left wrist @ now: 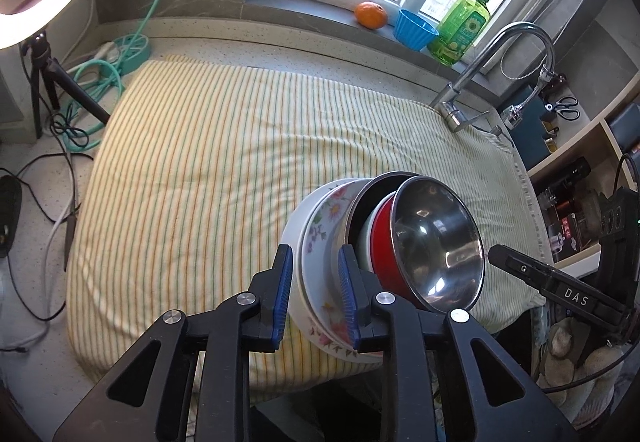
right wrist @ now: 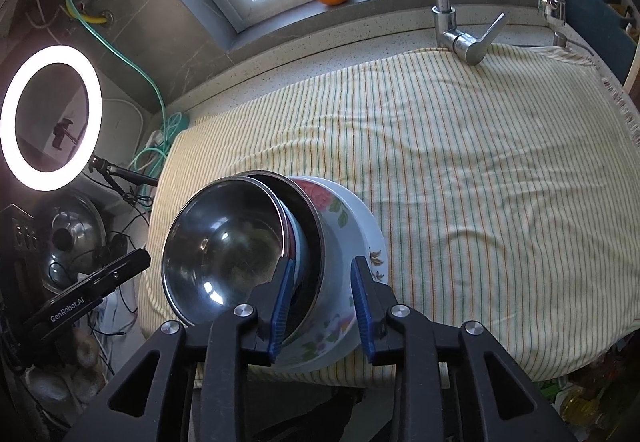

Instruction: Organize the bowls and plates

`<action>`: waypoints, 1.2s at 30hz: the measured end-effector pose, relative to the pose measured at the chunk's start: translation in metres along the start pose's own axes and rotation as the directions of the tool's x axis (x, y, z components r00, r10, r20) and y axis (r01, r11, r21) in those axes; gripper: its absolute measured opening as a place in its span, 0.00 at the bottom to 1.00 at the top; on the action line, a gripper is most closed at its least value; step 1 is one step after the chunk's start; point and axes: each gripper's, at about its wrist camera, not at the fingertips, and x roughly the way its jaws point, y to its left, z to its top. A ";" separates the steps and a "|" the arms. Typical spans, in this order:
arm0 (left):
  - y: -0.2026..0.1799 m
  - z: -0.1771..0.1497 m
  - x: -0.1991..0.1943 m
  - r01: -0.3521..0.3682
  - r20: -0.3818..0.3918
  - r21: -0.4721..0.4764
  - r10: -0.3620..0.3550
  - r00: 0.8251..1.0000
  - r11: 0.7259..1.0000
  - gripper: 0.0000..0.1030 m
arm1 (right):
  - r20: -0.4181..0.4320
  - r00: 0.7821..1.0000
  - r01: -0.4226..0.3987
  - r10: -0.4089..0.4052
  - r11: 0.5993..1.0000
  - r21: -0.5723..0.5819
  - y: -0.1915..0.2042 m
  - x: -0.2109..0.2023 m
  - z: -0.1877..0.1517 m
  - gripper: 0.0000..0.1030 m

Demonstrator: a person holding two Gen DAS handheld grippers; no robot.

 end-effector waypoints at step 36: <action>-0.053 -0.039 -0.080 -0.123 0.268 0.183 0.071 0.961 0.975 0.77 | 0.379 0.907 0.255 -0.183 0.955 -0.150 0.061 -0.090 -0.056 0.79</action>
